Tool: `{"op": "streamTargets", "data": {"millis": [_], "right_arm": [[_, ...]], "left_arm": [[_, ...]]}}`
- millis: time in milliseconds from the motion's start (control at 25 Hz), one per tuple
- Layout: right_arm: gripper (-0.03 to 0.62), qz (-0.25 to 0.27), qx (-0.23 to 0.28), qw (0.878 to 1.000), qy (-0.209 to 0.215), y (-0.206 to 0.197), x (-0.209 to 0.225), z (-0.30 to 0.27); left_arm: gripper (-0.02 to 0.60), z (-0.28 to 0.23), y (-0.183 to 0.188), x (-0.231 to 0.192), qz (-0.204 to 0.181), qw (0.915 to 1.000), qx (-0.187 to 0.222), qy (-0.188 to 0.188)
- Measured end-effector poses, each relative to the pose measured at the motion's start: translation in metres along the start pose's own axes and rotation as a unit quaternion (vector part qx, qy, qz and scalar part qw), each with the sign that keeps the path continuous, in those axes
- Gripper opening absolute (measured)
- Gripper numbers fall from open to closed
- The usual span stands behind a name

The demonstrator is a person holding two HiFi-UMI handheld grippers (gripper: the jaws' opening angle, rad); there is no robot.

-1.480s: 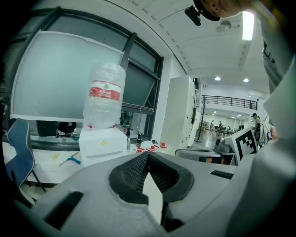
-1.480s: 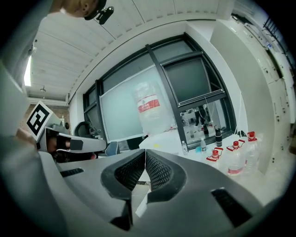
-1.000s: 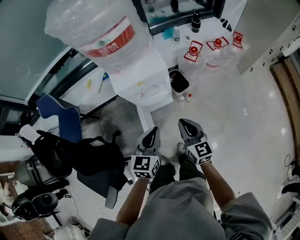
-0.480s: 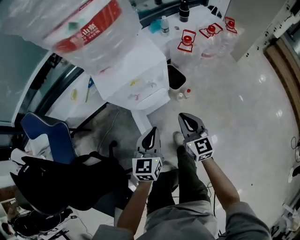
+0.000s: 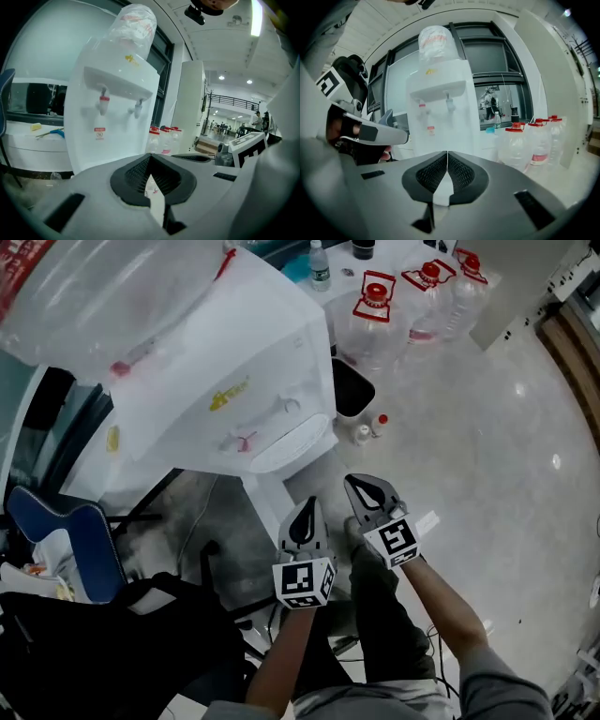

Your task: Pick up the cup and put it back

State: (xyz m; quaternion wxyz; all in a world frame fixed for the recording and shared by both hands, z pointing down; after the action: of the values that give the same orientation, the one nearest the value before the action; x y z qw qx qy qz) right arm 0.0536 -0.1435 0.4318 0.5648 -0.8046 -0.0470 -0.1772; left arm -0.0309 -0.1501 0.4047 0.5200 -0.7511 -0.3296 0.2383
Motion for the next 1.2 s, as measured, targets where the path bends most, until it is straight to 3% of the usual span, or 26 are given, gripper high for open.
{"op": "streamTargets", "data": {"millis": [400,600,960,1200], "right_arm": [[0.012,0.018,0.028,0.999,0.022,-0.094,0.06,-0.058],[0.012,0.021,0.035,0.999,0.034,-0.133,0.08,-0.085],[0.012,0.025,0.052,0.998,0.037,-0.199,0.105,-0.117],[0.012,0.027,0.053,0.997,0.047,-0.229,0.108,-0.133]], "left_arm": [[0.009,-0.071,-0.106,-0.016,0.007,0.9985,0.042,0.034],[0.009,-0.1,-0.154,-0.014,-0.008,0.9976,0.05,0.047],[0.009,-0.124,-0.214,-0.032,-0.033,0.9938,0.062,0.086],[0.009,-0.131,-0.229,-0.04,-0.04,0.991,0.063,0.111]]}}
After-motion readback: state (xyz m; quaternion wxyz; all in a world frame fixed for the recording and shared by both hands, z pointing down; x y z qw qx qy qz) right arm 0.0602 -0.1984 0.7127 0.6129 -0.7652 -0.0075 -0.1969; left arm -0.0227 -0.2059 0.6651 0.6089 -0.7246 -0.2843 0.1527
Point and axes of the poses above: the fingertips, and each gripper's own axes: z backward along the fingers, x to its right, y out of its top, the point moved 1 cm from there along z, backward along the fingers, and after that the axes turned 13 degrees about -z, right-handed, at the moved point
